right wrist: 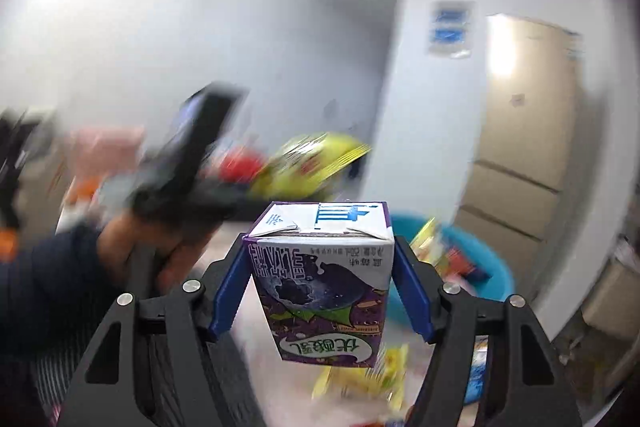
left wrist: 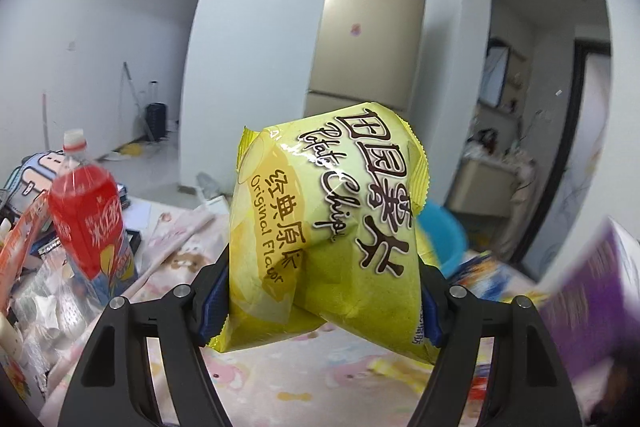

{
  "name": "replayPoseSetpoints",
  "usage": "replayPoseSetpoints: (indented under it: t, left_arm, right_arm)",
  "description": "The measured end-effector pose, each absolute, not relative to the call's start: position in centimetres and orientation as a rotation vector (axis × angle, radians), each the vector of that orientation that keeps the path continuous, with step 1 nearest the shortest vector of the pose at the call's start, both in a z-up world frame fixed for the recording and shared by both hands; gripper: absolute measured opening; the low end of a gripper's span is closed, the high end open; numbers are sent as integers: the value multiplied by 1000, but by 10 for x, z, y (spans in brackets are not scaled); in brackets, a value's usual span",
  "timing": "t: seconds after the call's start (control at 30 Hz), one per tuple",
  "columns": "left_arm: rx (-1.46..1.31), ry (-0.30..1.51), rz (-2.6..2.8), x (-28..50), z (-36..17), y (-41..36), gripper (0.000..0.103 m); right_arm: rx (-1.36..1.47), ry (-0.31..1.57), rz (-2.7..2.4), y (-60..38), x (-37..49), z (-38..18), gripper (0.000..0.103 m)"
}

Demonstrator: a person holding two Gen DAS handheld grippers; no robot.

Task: Organize snacks
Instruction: 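Carry both items over the blue basin while the right tool releases the juice box inside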

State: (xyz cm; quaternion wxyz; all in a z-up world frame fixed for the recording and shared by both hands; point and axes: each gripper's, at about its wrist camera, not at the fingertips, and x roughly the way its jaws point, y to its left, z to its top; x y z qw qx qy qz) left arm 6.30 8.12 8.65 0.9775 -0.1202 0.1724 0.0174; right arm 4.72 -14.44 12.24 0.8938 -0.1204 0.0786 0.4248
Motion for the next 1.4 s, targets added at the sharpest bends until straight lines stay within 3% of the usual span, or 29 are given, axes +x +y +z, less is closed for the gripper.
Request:
replayPoseSetpoints:
  t: [0.33,0.5,0.73,0.97,1.17,1.4]
  left_arm:
    - [-174,35,-18,28,204,63,76]
    - [-240,20,-194,73,220,45,76]
    - [-144,87,-162,132,182,17,76]
    - [-75,257,-32,197,133,19,76]
    - [-123,426,-1,246,84,34,76]
    - [-235,604,-4,291,40,64,76]
  right_arm:
    - [251,14,857,-185,101,254,66]
    - [328,-146,788,-210,111,257,66]
    - [237,-47,553,-208,168,206,66]
    - [328,132,524,-209,230,153,66]
    - [219,286,496,-185,258,112,66]
    - [110,338,448,-181,277,90,66]
